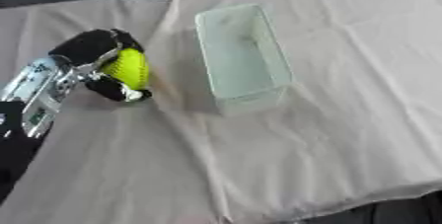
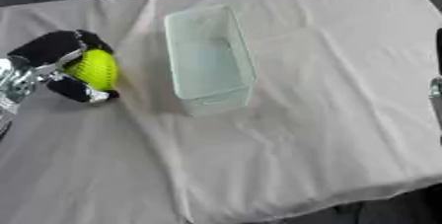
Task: Pick up objects on the table and place them in the box.
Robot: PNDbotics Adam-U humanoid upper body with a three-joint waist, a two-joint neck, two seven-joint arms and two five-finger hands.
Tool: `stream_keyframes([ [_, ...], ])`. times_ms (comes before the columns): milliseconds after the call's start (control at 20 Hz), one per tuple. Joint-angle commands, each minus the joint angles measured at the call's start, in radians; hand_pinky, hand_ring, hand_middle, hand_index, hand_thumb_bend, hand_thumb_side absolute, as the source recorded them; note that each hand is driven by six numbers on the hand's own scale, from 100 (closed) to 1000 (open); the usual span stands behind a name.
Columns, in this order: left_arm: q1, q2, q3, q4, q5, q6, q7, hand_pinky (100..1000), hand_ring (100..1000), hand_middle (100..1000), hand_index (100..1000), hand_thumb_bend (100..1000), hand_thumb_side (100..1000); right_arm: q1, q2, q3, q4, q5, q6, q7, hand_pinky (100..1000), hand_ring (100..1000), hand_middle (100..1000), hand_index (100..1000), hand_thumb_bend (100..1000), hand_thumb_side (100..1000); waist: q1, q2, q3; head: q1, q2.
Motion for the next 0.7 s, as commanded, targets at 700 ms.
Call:
stream_keyframes([
  [700, -0.193, 0.225, 0.059, -0.247, 0.223, 0.1, -0.108, 100, 108, 485, 385, 283, 328, 0.016, -0.054, -0.001, 0.013, -0.011, -0.003, 0.013, 632, 721, 791, 869, 100, 1000, 0.017, -0.078, 0.015, -0.021, -0.009],
])
